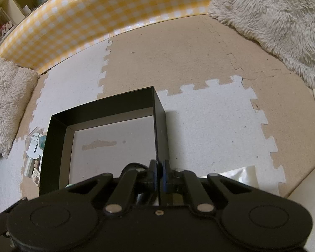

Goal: Organize rigid objects
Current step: 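Carry the black oval case into the black box and open the left gripper, then move the left gripper away from the box to the clear plastic parts case, then close the left gripper on the clear plastic parts case, then carry the clear parts case into the black box and open the left gripper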

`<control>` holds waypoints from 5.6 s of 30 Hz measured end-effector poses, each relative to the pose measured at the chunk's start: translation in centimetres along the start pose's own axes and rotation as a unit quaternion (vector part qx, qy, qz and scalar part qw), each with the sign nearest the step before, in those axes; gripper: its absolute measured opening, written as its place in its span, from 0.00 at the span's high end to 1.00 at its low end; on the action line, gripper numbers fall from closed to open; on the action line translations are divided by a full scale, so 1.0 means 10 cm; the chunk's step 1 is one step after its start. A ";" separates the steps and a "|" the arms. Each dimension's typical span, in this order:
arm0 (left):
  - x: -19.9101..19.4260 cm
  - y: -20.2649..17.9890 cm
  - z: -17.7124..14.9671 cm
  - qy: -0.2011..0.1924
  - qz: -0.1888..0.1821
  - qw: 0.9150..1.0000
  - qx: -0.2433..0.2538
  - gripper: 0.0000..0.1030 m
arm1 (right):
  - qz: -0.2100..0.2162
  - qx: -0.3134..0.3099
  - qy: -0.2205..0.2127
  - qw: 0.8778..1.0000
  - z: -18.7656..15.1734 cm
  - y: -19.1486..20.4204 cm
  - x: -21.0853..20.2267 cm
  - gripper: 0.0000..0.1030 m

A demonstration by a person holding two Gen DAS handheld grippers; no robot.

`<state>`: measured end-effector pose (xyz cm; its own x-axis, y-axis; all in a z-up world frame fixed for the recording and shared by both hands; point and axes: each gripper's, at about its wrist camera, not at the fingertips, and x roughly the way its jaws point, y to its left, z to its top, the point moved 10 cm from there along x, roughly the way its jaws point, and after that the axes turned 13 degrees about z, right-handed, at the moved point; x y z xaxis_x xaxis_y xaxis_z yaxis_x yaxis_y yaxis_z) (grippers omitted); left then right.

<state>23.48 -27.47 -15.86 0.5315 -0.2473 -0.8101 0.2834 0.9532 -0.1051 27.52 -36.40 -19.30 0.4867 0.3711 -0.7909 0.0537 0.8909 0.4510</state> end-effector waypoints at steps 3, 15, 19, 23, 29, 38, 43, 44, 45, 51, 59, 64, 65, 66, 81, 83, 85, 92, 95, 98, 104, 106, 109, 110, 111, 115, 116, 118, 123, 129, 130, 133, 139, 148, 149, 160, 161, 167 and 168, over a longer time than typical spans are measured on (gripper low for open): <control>-0.05 0.02 -0.01 -0.007 0.007 1.000 0.012 0.00 | 0.001 0.000 0.000 1.000 0.00 -0.01 0.00 0.94; -0.37 0.43 0.01 -0.050 0.038 0.997 0.045 0.00 | -0.001 -0.001 0.000 1.000 0.00 0.00 0.00 0.94; -0.46 0.67 0.04 -0.066 0.057 0.995 0.049 0.00 | -0.002 -0.002 0.000 1.000 0.00 0.00 0.00 0.94; -0.50 0.99 0.09 -0.074 0.078 0.993 0.041 0.00 | -0.005 -0.004 0.000 1.000 0.00 0.01 0.00 0.94; -0.49 1.60 0.16 -0.083 0.116 0.990 -0.013 0.00 | -0.010 -0.007 0.000 1.000 -0.01 0.02 0.00 0.95; -0.22 2.70 0.13 -0.078 0.201 0.968 -0.130 0.00 | -0.023 -0.019 0.004 1.000 -0.01 0.04 0.02 0.95; -0.04 3.18 0.03 -0.060 0.241 0.953 -0.173 0.00 | -0.024 -0.019 0.004 1.000 -0.01 0.03 0.02 0.95; 0.00 3.26 0.01 -0.056 0.246 0.951 -0.180 0.00 | -0.025 -0.020 0.004 0.999 -0.01 0.04 0.03 0.95; 0.05 3.32 0.00 -0.051 0.248 0.949 -0.187 0.00 | -0.025 -0.020 0.004 0.999 -0.01 0.04 0.03 0.95; 0.32 3.39 -0.06 -0.036 0.253 0.947 -0.193 0.00 | -0.033 -0.028 0.006 0.999 -0.02 0.06 0.03 0.96; 0.55 3.35 -0.03 -0.039 0.248 0.947 -0.199 0.00 | -0.038 -0.034 0.007 0.999 -0.01 0.07 0.04 0.96; 0.67 3.21 0.05 -0.043 0.235 0.955 -0.174 0.00 | -0.043 -0.039 0.008 0.998 -0.02 0.08 0.05 0.96; 0.70 3.20 0.06 -0.044 0.237 0.955 -0.171 0.00 | -0.043 -0.040 0.008 0.998 -0.02 0.08 0.04 0.96; 0.73 3.19 0.08 -0.044 0.238 0.955 -0.168 0.00 | -0.044 -0.041 0.009 0.998 -0.02 0.08 0.04 0.96; 0.65 3.50 -0.02 -0.009 0.315 0.926 -0.208 0.00 | -0.059 -0.054 0.013 0.997 -0.02 0.12 0.06 0.97; 0.61 3.57 -0.03 -0.013 0.303 0.926 -0.224 0.00 | -0.059 -0.053 0.012 0.997 -0.03 0.11 0.06 0.97; 0.59 3.60 -0.02 -0.019 0.290 0.928 -0.231 0.00 | -0.058 -0.054 0.013 0.997 -0.03 0.11 0.05 0.97; 0.66 3.55 0.17 -0.058 0.264 0.950 -0.154 0.04 | -0.057 -0.057 0.014 0.997 -0.02 0.11 0.05 0.97; 0.72 3.53 0.18 -0.054 0.240 0.960 -0.133 0.12 | -0.059 -0.060 0.015 0.996 -0.03 0.12 0.05 0.97; 0.73 3.51 0.18 -0.054 0.237 0.965 -0.100 0.19 | -0.059 -0.061 0.016 0.996 -0.03 0.12 0.05 0.97; 0.71 3.48 0.19 -0.054 0.237 0.966 -0.091 0.29 | -0.061 -0.062 0.016 0.996 -0.03 0.13 0.06 0.97; 0.70 3.46 0.18 -0.056 0.237 0.965 -0.093 0.29 | -0.061 -0.062 0.016 0.996 -0.03 0.13 0.06 0.97; 0.69 3.45 0.18 -0.054 0.235 0.964 -0.108 0.29 | -0.061 -0.062 0.016 0.996 -0.03 0.13 0.06 0.97; 0.68 3.44 0.18 -0.052 0.231 0.965 -0.117 0.29 | -0.061 -0.062 0.016 0.996 -0.03 0.13 0.06 0.97; 0.67 3.42 0.17 -0.050 0.224 0.965 -0.127 0.29 | -0.061 -0.062 0.017 0.996 -0.04 0.13 0.06 0.97; 0.62 3.27 0.18 -0.044 0.195 0.968 -0.155 0.29 | -0.061 -0.062 0.017 0.996 -0.04 0.13 0.05 0.97; 0.60 3.22 0.19 -0.045 0.189 0.968 -0.156 0.29 | -0.061 -0.061 0.017 0.996 -0.04 0.13 0.06 0.97; 0.55 3.10 0.23 -0.052 0.178 0.970 -0.157 0.29 | -0.060 -0.060 0.017 0.996 -0.04 0.13 0.06 0.97; 0.32 2.77 0.41 -0.080 0.138 0.974 -0.162 0.29 | -0.058 -0.066 0.017 0.996 -0.04 0.13 0.05 0.97; 0.06 2.17 0.57 -0.105 0.087 0.981 -0.139 0.29 | -0.057 -0.064 0.016 0.996 -0.08 0.13 -0.01 0.94; 0.04 2.07 0.58 -0.107 0.079 0.982 -0.132 0.29 | -0.056 -0.063 0.017 0.996 -0.10 0.13 -0.02 0.94; -0.01 1.72 0.58 -0.106 0.050 0.986 -0.117 0.29 | -0.056 -0.063 0.024 0.996 -0.17 0.14 -0.04 0.94; 0.10 1.06 0.51 -0.084 0.001 0.993 -0.089 0.29 | -0.068 -0.078 0.034 0.994 -0.25 0.18 -0.04 0.96; 0.68 0.55 0.42 -0.033 -0.032 0.994 -0.094 0.29 | -0.054 -0.077 0.032 0.995 -0.24 0.16 -0.05 0.96; 0.75 0.51 0.41 -0.026 -0.033 0.994 -0.099 0.29 | -0.054 -0.078 0.032 0.995 -0.24 0.16 -0.05 0.96; 1.19 0.36 0.42 -0.005 -0.025 0.992 -0.125 0.28 | -0.052 -0.090 0.034 0.994 -0.25 0.16 -0.04 0.96; 1.20 0.34 0.43 -0.003 -0.026 0.992 -0.124 0.28 | -0.053 -0.090 0.034 0.994 -0.25 0.16 -0.04 0.96; 1.18 0.32 0.41 0.004 -0.018 0.995 -0.100 0.24 | -0.053 -0.092 0.035 0.994 -0.25 0.16 -0.03 0.96; 1.17 0.32 0.40 0.005 -0.016 0.995 -0.096 0.24 | -0.052 -0.090 0.035 0.994 -0.25 0.15 -0.03 0.96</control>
<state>33.86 -28.01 -23.39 0.5172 -0.2778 -0.8096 0.1417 0.9606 -0.2391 25.33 -34.50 -19.41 0.4248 0.2870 -0.8586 -0.0599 0.9553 0.2896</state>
